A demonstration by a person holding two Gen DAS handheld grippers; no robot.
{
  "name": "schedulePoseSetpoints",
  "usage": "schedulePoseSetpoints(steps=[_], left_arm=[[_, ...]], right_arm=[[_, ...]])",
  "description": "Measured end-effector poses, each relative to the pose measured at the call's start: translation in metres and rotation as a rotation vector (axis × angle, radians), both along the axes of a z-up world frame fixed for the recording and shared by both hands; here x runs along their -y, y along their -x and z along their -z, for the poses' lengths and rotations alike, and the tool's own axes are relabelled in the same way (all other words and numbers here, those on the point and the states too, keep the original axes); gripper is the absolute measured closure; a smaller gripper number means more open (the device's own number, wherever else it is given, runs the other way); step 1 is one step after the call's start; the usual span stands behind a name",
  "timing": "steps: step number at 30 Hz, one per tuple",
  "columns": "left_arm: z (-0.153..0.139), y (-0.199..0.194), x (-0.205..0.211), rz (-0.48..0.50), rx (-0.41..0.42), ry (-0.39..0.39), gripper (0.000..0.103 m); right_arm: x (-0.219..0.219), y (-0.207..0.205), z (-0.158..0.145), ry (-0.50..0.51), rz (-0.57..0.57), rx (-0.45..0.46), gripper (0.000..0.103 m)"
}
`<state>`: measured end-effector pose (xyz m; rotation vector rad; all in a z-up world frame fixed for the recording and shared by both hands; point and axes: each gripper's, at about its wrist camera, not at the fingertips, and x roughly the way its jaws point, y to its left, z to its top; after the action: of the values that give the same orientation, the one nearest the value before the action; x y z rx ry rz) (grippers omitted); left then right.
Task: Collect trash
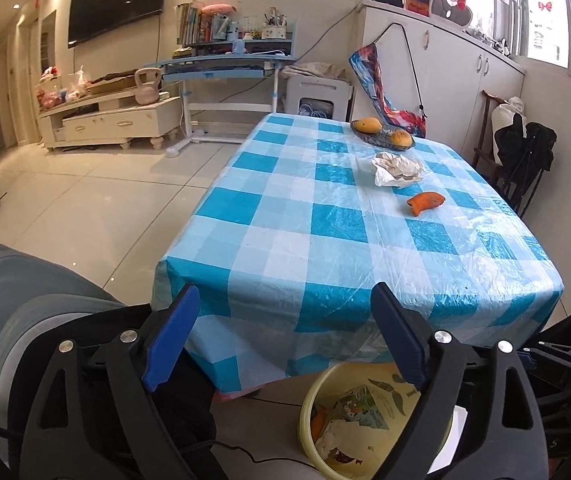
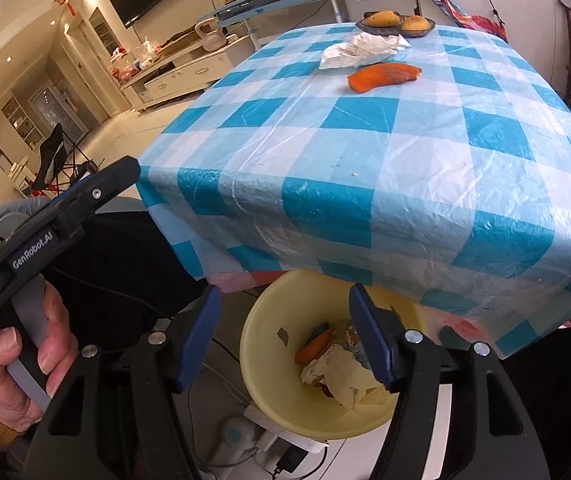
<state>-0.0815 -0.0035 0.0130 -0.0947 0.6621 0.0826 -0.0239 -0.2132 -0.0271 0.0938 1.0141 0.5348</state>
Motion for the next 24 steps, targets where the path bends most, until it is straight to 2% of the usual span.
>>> schedulePoseSetpoints(steps=[5,10,19,24], left_arm=[[0.000,-0.001,-0.004,-0.017,0.010,0.012,0.016],[0.001,-0.003,-0.003,-0.014,0.006,0.006,0.015],[0.003,-0.003,-0.004,-0.023,0.001,0.011,0.013],[0.004,-0.003,-0.004,-0.022,-0.001,0.013,0.012]], right_arm=[[-0.012,0.004,-0.004,0.030,-0.048,0.056,0.039],[-0.019,0.005,-0.001,0.048,-0.069,0.062,0.039],[-0.018,0.004,-0.006,0.035,-0.057,0.077,0.039],[-0.010,-0.014,-0.016,0.033,-0.033,0.100,0.039]])
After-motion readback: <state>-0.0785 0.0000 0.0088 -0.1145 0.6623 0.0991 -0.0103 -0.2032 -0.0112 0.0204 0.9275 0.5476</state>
